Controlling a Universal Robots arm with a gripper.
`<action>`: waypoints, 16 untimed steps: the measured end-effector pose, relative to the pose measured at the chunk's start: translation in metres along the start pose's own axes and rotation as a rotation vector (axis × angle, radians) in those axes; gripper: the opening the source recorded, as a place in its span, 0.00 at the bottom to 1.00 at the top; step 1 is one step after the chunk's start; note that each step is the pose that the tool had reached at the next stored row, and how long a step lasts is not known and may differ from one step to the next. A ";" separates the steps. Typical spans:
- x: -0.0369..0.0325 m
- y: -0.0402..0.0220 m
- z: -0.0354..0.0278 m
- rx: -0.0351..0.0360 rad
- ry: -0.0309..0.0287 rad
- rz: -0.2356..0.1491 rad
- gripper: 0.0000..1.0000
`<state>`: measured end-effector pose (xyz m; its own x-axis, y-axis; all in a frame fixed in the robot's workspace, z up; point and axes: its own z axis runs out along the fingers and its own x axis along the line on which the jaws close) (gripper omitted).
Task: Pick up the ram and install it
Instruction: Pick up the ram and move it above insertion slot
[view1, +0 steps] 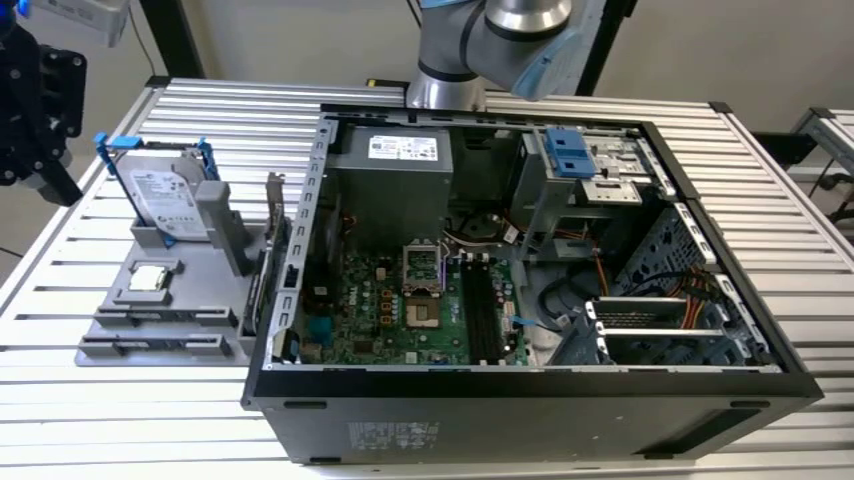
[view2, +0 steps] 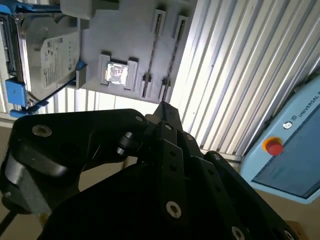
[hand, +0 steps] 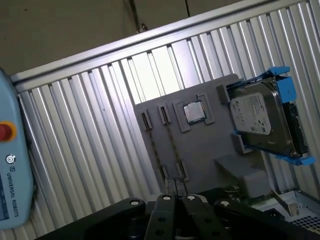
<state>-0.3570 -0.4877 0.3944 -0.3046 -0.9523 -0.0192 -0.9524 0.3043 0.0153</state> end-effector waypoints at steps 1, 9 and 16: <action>0.0000 0.0000 0.0000 0.0023 -0.0012 -0.014 0.00; 0.0000 0.0001 0.0001 0.0067 -0.0065 -0.150 0.00; 0.0000 0.0000 0.0000 0.0033 -0.0061 -0.276 0.00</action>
<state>-0.3570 -0.4877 0.3943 -0.0332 -0.9990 -0.0282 -0.9994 0.0331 0.0054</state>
